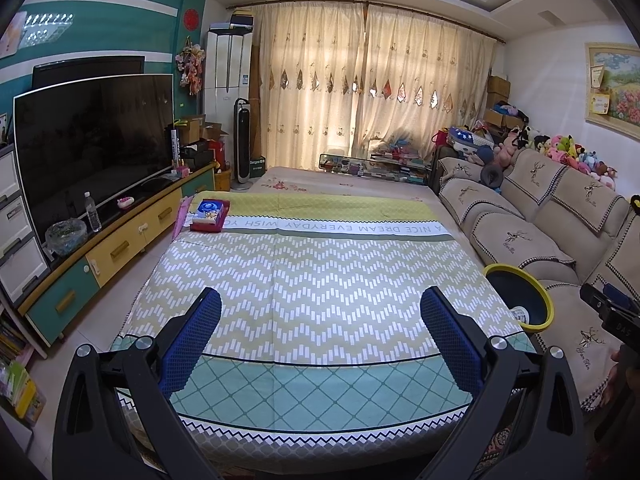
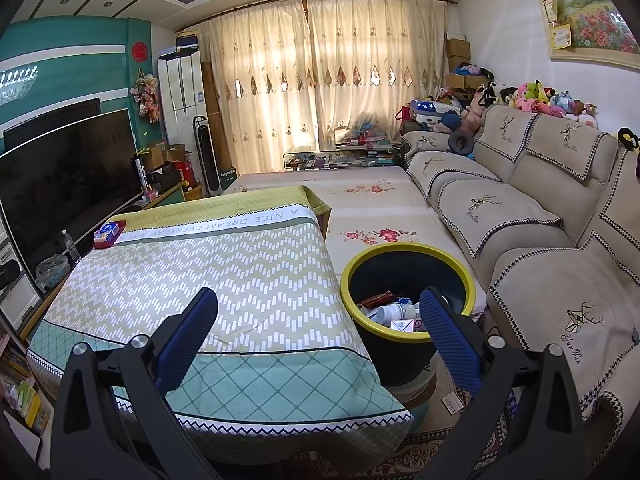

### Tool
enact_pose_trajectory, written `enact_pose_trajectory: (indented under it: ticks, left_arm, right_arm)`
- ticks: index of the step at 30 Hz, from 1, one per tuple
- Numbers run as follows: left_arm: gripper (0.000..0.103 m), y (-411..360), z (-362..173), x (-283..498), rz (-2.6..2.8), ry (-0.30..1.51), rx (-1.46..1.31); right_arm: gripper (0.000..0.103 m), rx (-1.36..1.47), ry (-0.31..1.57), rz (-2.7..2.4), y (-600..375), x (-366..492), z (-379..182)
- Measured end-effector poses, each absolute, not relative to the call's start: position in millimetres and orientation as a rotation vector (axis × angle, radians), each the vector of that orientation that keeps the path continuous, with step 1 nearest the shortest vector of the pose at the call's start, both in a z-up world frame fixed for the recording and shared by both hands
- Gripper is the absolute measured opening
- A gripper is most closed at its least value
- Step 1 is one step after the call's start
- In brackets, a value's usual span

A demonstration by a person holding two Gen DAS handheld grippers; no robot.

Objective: Collect trash

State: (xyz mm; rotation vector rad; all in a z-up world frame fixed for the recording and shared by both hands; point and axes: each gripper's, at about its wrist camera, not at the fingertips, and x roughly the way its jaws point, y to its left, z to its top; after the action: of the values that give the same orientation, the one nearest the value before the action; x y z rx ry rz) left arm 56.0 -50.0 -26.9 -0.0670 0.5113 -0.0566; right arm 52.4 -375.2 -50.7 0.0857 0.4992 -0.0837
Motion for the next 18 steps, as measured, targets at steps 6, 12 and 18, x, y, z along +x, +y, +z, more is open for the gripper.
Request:
enact_pose_trajectory:
  ticks: [6,12,18]
  left_arm:
    - [0.098,-51,-27,59,-0.086,0.506,-0.075]
    - [0.098,-54,-33,68,-0.102,0.529,-0.067]
    - [0.098,-41,-51,113,-0.09,0.622,-0.084]
  right_arm:
    - [0.096,0.086,0.5,-0.084,-375,53,-51]
    - [0.096,0.083,0.512,-0.071,-373,54,-58]
    - [0.096,0.065,0.549,-0.035,-362,78,-65]
